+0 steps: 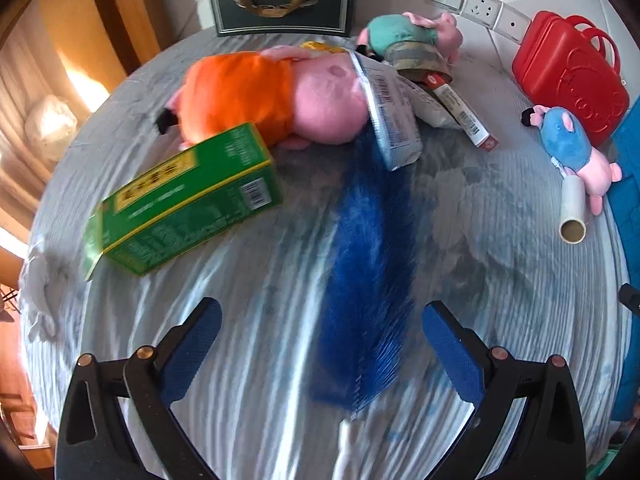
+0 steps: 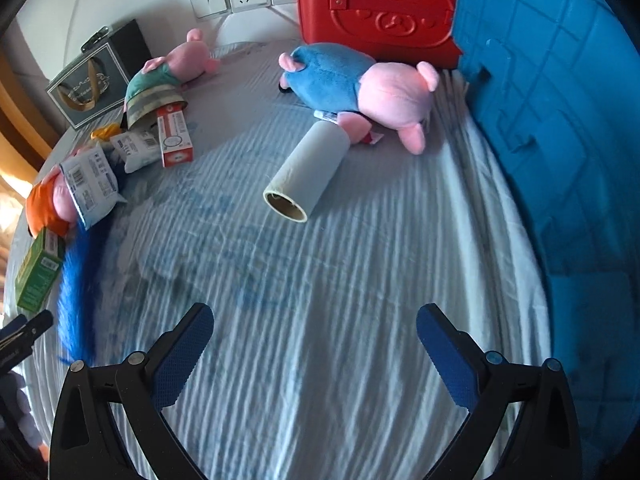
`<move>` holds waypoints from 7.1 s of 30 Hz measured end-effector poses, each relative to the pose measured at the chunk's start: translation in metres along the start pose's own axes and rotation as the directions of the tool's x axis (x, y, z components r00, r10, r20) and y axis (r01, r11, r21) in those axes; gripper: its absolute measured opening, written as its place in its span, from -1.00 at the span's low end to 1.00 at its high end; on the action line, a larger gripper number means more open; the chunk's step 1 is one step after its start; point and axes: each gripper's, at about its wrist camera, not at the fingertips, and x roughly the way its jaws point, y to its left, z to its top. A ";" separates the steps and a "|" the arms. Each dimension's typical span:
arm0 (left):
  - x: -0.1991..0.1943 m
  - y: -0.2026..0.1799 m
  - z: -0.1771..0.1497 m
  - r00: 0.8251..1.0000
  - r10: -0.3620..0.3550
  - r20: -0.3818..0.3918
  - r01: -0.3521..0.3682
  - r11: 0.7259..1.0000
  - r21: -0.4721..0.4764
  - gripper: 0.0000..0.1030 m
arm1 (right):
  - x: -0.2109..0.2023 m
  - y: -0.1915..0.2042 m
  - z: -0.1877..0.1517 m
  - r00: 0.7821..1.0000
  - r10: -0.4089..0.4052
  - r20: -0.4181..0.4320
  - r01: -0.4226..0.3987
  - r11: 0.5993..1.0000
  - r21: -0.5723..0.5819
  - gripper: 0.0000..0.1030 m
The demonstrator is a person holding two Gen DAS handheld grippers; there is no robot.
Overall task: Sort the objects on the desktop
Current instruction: 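Reach the left gripper to the white packet while the right approaches the lint roller, then grasp the white packet with the left gripper while the right grasps the lint roller, then carry both held items to the blue bin and release them inside, then return both grippers from the bin back over the bed, then grasp the green medicine box with the left gripper while the right grasps the ointment box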
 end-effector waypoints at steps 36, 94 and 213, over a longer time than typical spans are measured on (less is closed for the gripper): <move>0.086 -0.100 0.158 0.980 0.170 0.106 -0.182 0.976 0.120 0.67 | 0.120 -0.005 0.102 0.992 -0.003 -0.124 0.010 0.998 0.056 0.47; -0.197 -0.165 -0.037 0.871 -0.318 0.374 0.153 0.900 0.408 -0.03 | -0.196 -0.005 -0.056 0.913 0.117 0.390 -0.107 0.993 -0.046 -0.12; -0.112 0.092 0.002 0.971 0.035 0.238 -0.032 0.999 -0.018 0.53 | -0.088 0.080 -0.022 0.978 0.149 0.146 -0.111 0.965 -0.240 1.00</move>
